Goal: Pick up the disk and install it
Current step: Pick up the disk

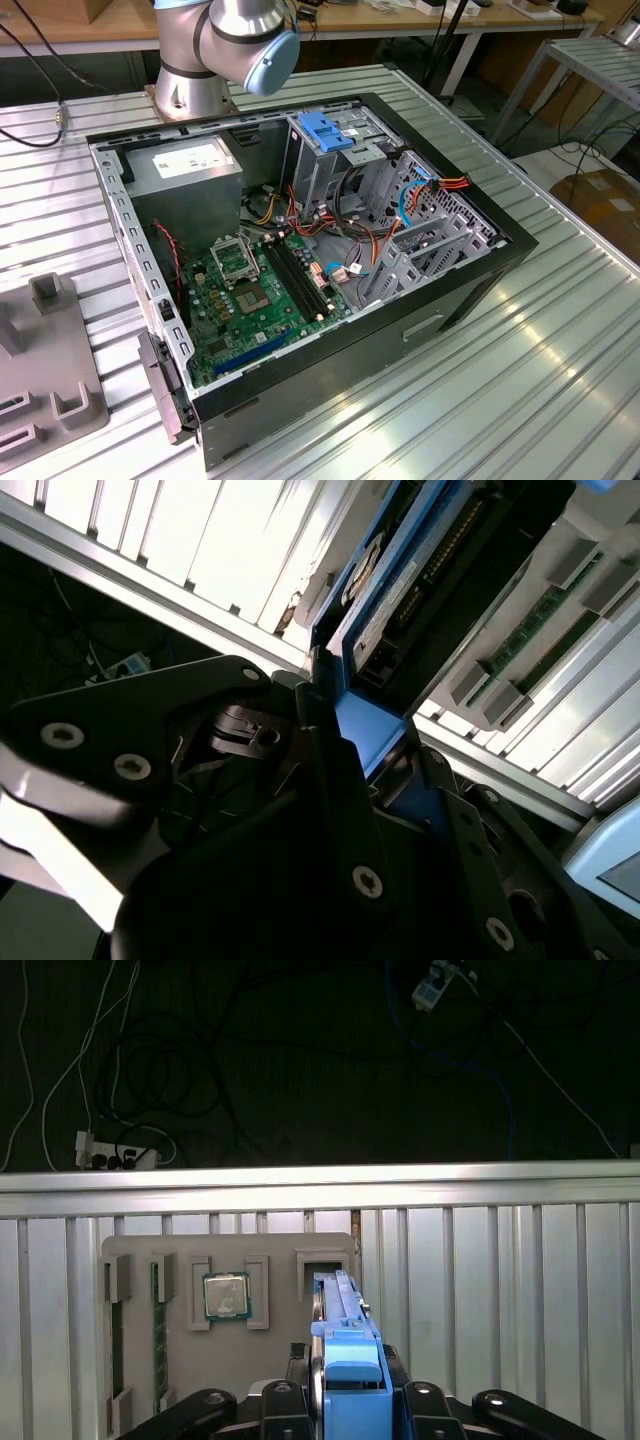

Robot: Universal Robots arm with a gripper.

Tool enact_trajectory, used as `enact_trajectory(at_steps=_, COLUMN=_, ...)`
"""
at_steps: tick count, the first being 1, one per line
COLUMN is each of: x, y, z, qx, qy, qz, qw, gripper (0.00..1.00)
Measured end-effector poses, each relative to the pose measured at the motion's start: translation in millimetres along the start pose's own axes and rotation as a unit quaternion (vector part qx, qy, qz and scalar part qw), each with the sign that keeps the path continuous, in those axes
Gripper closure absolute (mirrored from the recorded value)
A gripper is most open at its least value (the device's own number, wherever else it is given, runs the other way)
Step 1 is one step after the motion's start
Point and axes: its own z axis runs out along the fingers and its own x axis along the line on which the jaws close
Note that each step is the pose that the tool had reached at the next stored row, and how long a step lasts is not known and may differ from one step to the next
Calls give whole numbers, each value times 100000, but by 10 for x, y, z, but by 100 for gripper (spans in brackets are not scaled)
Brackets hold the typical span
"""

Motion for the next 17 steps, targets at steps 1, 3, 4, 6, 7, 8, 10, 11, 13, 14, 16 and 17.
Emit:
enact_trajectory(at_steps=1, x=0, y=0, z=0, qx=2, qy=0, qz=-6, qw=100000, gripper=63)
enact_trajectory(at_steps=3, x=0, y=1, z=-5, qx=3, qy=-1, qz=-2, qw=100000, gripper=63)
enact_trajectory(at_steps=4, x=0, y=0, z=-8, qx=7, qy=-4, qz=-3, qw=100000, gripper=63)
enact_trajectory(at_steps=6, x=0, y=0, z=-24, qx=-8, qy=4, qz=-2, qw=100000, gripper=63)
enact_trajectory(at_steps=7, x=-1, y=0, z=-34, qx=-13, qy=7, qz=-3, qw=100000, gripper=63)
enact_trajectory(at_steps=8, x=-1, y=1, z=-51, qx=-3, qy=2, qz=-3, qw=100000, gripper=63)
enact_trajectory(at_steps=10, x=-2, y=1, z=-96, qx=2, qy=-3, qz=-3, qw=100000, gripper=63)
enact_trajectory(at_steps=11, x=-2, y=1, z=-110, qx=4, qy=-3, qz=-3, qw=100000, gripper=63)
enact_trajectory(at_steps=13, x=-3, y=1, z=-142, qx=1, qy=-1, qz=-2, qw=100000, gripper=63)
enact_trajectory(at_steps=14, x=-4, y=1, z=-159, qx=1, qy=0, qz=-2, qw=100000, gripper=63)
enact_trajectory(at_steps=16, x=-4, y=2, z=-188, qx=-1, qy=1, qz=-1, qw=100000, gripper=63)
enact_trajectory(at_steps=17, x=-5, y=2, z=-202, qx=-1, qy=1, qz=-3, qw=100000, gripper=63)
